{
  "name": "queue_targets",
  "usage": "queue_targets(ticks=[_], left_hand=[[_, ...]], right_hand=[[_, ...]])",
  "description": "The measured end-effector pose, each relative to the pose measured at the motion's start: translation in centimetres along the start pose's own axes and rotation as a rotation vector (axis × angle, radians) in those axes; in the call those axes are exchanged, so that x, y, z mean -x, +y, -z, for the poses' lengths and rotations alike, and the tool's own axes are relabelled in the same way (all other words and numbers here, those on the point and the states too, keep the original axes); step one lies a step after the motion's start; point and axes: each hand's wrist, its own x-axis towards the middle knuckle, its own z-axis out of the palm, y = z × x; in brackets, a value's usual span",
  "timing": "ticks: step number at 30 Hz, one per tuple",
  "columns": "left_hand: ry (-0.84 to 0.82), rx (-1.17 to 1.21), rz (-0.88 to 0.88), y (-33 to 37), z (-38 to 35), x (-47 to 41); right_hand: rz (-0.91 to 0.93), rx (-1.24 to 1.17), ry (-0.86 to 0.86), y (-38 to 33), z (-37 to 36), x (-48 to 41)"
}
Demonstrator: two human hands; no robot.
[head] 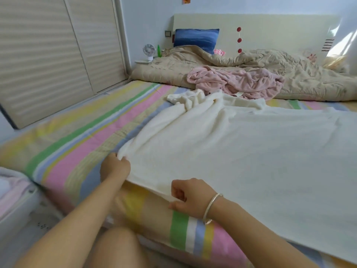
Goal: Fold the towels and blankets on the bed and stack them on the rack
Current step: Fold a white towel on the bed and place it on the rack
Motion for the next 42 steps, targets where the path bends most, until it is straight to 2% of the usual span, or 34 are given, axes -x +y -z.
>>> queue_targets(ticks=[3, 6, 8, 10, 12, 15, 17, 19, 22, 27, 30, 33, 37, 40, 42], left_hand=[[-0.047, -0.058, 0.022, -2.2, -0.2, 1.0], [-0.065, -0.135, 0.05, -2.2, -0.7, 1.3], [-0.041, -0.233, 0.008, -1.4, -0.9, 1.4], [0.051, -0.375, -0.201, -0.3, -1.0, 1.1], [0.091, -0.42, -0.499, 1.5, -1.9, 0.7], [-0.092, -0.305, -0.862, 5.0, -3.5, 2.0], [-0.245, -0.202, -0.971, 6.9, -4.1, 4.2], [-0.346, -0.124, -1.026, 7.7, -4.8, 6.9], [-0.45, -0.073, -1.092, 8.2, -6.3, 11.3], [-0.654, -0.004, -1.243, 8.3, -9.7, 20.0], [-0.72, -0.016, -1.369, 8.6, -12.0, 24.8], [-0.74, -0.018, -1.507, 8.9, -13.9, 27.8], [-0.631, -0.044, -1.711, 9.1, -15.5, 29.4], [-0.586, -0.059, -1.753, 9.0, -16.0, 30.0], [-0.619, -0.08, -1.74, 9.0, -15.7, 30.0]], right_hand=[[0.011, 0.114, -0.064, -0.6, -2.2, 0.8], [-0.004, 0.145, -0.035, -0.3, -3.1, 1.3], [0.01, 0.145, -0.03, -0.1, -3.1, 1.2], [0.024, 0.159, -0.061, 0.0, -3.3, 0.8], [0.014, 0.161, -0.107, -0.1, -3.6, 0.2], [-0.079, -0.027, -0.143, -0.4, -3.0, -0.5], [-0.158, -0.242, -0.131, -0.1, -1.8, -0.3], [-0.223, -0.361, -0.016, 1.1, -0.5, 0.6], [-0.348, -0.343, 0.247, 5.1, 0.8, 3.9], [-0.624, -0.033, 0.586, 12.1, 1.5, 14.7], [-0.702, 0.172, 0.747, 15.0, 1.1, 23.1], [-0.734, 0.327, 0.768, 17.4, 0.5, 30.0], [-0.733, 0.498, 0.751, 19.9, 0.2, 35.0], [-0.734, 0.505, 0.784, 20.9, 0.3, 36.8], [-0.701, 0.503, 0.776, 21.2, 0.4, 37.0]])
